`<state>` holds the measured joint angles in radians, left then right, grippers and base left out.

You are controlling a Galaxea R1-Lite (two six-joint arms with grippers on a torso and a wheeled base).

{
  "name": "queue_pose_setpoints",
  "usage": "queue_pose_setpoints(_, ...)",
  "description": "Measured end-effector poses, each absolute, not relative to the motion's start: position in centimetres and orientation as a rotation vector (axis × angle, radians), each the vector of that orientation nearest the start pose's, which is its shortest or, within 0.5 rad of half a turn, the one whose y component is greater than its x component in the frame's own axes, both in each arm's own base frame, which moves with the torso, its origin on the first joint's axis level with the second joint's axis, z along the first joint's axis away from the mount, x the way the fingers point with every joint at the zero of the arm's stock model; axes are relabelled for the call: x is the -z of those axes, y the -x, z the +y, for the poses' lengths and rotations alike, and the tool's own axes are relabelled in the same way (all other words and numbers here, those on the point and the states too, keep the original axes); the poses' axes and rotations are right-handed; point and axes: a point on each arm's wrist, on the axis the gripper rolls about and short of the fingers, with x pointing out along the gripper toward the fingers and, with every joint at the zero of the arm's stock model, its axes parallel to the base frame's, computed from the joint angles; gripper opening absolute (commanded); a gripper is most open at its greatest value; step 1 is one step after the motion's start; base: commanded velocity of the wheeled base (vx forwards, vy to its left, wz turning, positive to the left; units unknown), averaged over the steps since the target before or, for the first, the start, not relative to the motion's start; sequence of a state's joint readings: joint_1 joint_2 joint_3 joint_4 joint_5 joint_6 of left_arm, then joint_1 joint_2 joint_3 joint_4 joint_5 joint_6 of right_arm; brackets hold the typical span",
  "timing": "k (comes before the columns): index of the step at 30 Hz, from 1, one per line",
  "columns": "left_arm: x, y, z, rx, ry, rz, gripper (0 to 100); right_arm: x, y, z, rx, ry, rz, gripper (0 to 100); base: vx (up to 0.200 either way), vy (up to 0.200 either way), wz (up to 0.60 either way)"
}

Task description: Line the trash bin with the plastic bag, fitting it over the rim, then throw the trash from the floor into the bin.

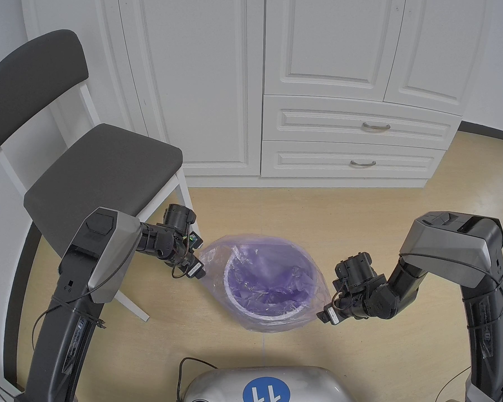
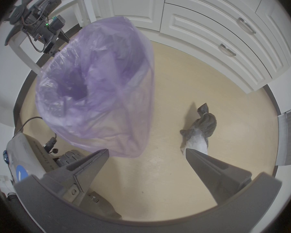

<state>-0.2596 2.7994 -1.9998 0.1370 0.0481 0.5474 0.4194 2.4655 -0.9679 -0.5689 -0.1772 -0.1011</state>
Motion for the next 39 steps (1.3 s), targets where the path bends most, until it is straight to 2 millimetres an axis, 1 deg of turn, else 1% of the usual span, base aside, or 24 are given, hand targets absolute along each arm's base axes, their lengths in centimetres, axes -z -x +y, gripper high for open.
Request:
queue_pose_setpoints(4,5.8,-50.9,-13.5,0.395,-0.567,0.787,100,6.2,-35.8,14.8,-0.196,0.39,0.861,100,0.0,0.0,0.0)
queue_pose_setpoints(11,6.1,-51.1,-13.8,0.306,-0.503,0.769,100,6.0,-37.6,12.8,-0.096,0.438,0.82,100,0.0,0.0,0.0)
queue_pose_setpoints(17,5.6,-51.0,-14.1,0.301,-0.484,0.769,100,5.7,-39.3,12.8,-0.166,0.322,0.752,100,0.0,0.0,0.0)
queue_pose_setpoints(19,5.2,-50.9,-14.5,0.306,-0.477,0.763,100,5.4,-40.3,13.1,-0.186,0.277,0.724,100,0.0,0.0,0.0)
queue_pose_setpoints(21,4.9,-50.8,-14.9,0.315,-0.471,0.757,100,5.4,-40.9,13.3,-0.216,0.245,0.722,100,0.0,0.0,0.0)
queue_pose_setpoints(23,4.5,-50.7,-15.2,0.324,-0.468,0.753,100,5.6,-41.3,13.1,-0.235,0.225,0.748,100,0.0,0.0,0.0)
queue_pose_setpoints(27,4.1,-50.5,-15.7,0.333,-0.469,0.756,100,5.8,-42.0,12.5,-0.238,0.214,0.795,100,0.0,0.0,0.0)
queue_pose_setpoints(32,4.1,-50.5,-15.8,0.331,-0.471,0.759,100,5.9,-42.6,12.2,-0.236,0.229,0.91,100,0.0,0.0,0.0)
queue_pose_setpoints(36,4.2,-50.4,-15.8,0.33,-0.471,0.761,100,4.9,-44.2,12.6,-0.237,0.228,0.913,100,0.0,0.0,0.0)
queue_pose_setpoints(39,4.2,-50.5,-15.7,0.325,-0.467,0.761,100,4.1,-45.8,12.8,-0.24,0.224,0.878,100,0.0,0.0,0.0)
